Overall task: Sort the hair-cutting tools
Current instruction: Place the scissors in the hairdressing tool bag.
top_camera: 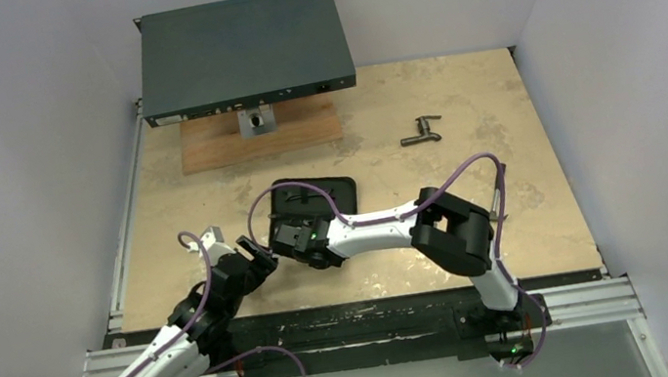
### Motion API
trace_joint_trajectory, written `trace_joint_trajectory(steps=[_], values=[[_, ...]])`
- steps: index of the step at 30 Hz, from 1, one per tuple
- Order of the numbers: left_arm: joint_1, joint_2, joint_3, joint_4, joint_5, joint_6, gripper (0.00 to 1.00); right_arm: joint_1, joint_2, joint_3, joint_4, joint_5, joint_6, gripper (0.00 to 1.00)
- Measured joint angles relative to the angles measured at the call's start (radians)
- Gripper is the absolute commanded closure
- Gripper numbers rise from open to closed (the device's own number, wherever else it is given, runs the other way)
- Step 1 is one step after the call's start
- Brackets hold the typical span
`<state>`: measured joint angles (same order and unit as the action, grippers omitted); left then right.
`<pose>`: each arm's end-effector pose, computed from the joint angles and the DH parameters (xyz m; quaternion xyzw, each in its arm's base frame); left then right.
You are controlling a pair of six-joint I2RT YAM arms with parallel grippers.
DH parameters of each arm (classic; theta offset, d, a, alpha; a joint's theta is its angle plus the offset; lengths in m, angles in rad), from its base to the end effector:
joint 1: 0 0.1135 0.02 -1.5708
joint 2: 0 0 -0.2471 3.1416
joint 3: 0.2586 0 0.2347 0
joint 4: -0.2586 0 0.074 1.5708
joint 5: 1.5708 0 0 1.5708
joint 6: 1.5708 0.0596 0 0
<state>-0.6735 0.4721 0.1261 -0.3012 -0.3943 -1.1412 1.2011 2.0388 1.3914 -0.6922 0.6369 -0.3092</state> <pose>0.1211 -0.0673 0.1276 -0.2883 0.8338 -0.2363 0.4072 0.1691 0.3383 0.1264 -0.6203 0.7117 -0.2333 0.2330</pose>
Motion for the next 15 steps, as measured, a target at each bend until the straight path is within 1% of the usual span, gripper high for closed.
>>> trace_joint_trajectory(steps=[5,7,12,15], values=[[0.000,-0.001,0.000,0.010,-0.001,0.000,0.30,0.006,-0.026,0.000,-0.029,-0.004,0.035,0.53],[-0.002,-0.004,0.001,0.007,0.002,0.001,0.30,0.006,-0.065,-0.001,-0.032,-0.019,0.060,0.51],[-0.002,-0.037,0.002,-0.012,0.002,0.009,0.29,-0.013,-0.264,-0.024,0.026,-0.037,0.143,0.50],[-0.002,-0.054,0.003,-0.024,0.010,0.018,0.29,-0.094,-0.374,-0.066,0.122,-0.061,0.235,0.49]])
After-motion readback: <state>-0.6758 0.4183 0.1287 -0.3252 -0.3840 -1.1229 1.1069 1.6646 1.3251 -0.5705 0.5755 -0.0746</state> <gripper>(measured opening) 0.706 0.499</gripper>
